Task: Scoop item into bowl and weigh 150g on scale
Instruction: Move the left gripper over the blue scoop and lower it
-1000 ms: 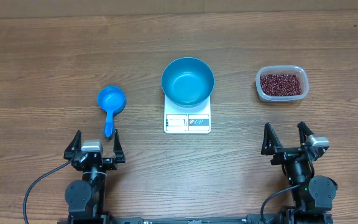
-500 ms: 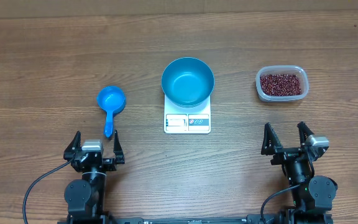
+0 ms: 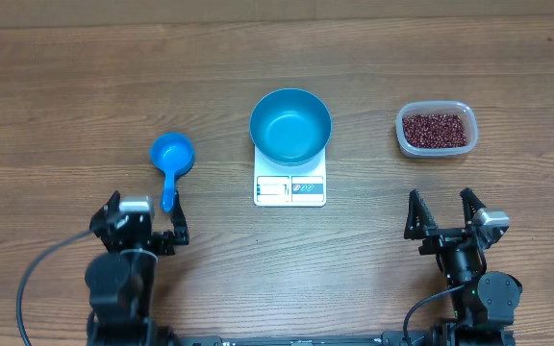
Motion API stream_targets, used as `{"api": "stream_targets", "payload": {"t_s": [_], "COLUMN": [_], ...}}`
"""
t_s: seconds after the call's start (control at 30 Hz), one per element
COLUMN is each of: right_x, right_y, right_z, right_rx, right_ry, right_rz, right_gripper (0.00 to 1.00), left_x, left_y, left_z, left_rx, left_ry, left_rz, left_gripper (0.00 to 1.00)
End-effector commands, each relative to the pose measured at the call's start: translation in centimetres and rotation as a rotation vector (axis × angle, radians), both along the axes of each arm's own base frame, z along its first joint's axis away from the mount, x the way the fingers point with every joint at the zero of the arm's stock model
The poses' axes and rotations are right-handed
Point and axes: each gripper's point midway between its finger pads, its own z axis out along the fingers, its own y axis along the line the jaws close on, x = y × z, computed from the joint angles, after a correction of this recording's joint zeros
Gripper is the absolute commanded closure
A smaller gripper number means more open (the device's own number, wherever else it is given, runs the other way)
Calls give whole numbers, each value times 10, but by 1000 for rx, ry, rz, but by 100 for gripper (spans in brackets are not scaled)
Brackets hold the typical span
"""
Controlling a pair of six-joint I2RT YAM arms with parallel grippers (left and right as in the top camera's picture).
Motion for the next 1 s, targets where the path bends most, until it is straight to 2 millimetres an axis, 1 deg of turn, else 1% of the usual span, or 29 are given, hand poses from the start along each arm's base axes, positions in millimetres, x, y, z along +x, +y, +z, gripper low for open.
{"api": "stream_targets", "payload": {"t_s": [0.0,0.3,0.4,0.5,0.67,0.77,0.83,0.87,0.97], "right_x": [0,0,0,0,0,0,0,0,0], "right_y": [-2,-2,-2,-2,-2,-2,-2,-2,-2], "right_z": [-2,-2,-2,-2,-2,-2,-2,-2,-2], "right_rx": [-9,-9,-9,-9,-9,-9,-9,-9,-9], "right_ry": [-3,-3,-3,-3,-3,-3,-3,-3,-3], "right_rz": [-10,-10,-10,-10,-10,-10,-10,-10,-10], "right_gripper": [0,0,0,0,0,0,0,0,0], "left_x": [13,56,72,84,102,107,109,110,111], "left_y": [0,2,3,5,9,17,25,30,36], "left_z": [18,33,33,29,15,4,-7,-16,-30], "left_rx": [-28,-43,-16,6,29,21,11,4,-8], "left_ry": [62,374,491,602,764,842,893,921,961], "left_rz": [0,5,-11,-20,-37,-26,-12,-3,11], "left_gripper": [1,1,0,1,0,0,1,0,1]}}
